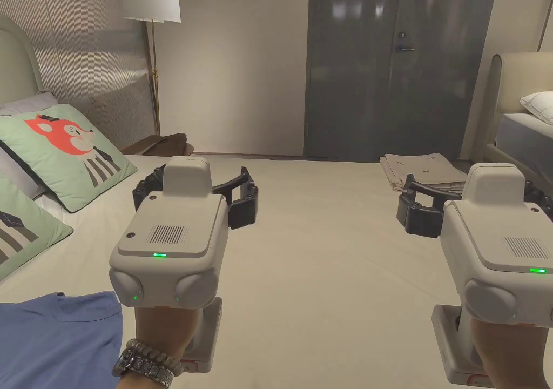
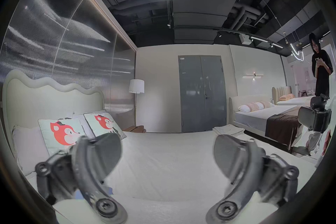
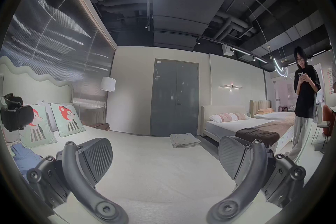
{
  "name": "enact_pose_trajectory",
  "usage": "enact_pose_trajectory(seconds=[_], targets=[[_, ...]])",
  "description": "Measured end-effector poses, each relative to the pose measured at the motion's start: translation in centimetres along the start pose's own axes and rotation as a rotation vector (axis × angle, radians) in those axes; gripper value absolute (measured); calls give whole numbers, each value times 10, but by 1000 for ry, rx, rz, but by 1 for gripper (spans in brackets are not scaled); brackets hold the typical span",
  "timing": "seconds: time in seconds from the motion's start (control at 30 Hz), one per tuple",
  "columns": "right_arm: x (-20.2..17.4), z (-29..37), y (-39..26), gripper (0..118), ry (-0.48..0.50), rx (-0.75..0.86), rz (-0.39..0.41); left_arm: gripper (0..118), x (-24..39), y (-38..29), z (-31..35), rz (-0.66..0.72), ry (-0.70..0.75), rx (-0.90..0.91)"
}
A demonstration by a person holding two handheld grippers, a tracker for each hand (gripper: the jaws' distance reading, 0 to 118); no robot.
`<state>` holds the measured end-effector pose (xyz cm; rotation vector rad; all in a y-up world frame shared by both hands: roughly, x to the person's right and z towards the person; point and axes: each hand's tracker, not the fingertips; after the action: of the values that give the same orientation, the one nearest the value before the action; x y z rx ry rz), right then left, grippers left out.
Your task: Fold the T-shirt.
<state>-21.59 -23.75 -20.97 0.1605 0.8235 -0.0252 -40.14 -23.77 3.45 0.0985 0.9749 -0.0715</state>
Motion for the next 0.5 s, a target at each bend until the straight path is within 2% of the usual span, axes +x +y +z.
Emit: enact_pose_trajectory(seconds=[0.03, 0.07, 0.1, 0.13, 0.17, 0.2, 0.27, 0.3, 0.5], targets=[[1, 0, 0, 97, 6, -2, -6, 48, 0, 0, 1, -3, 3, 3], [2, 0, 0, 83, 15, 1, -9, 33, 1, 1, 1, -10, 12, 2], [2, 1, 1, 76, 17, 3, -8, 26, 3, 1, 0, -20, 33, -1], [1, 1, 1, 76, 12, 1, -5, 26, 4, 1, -1, -24, 38, 0], [1, 0, 2, 42, 2, -12, 3, 6, 4, 0, 0, -22, 41, 2], [2, 0, 2, 22, 2, -17, 0, 1, 4, 1, 0, -14, 36, 0], [6, 0, 2, 4, 8, -22, -11, 1, 4, 1, 2, 5, 3, -6], [8, -1, 1, 0, 8, -25, -11, 1, 5, 1, 2, 0, 5, -6], [10, -1, -2, 0, 10, -15, 5, 0, 9, 2, 3, 0, 3, -11]])
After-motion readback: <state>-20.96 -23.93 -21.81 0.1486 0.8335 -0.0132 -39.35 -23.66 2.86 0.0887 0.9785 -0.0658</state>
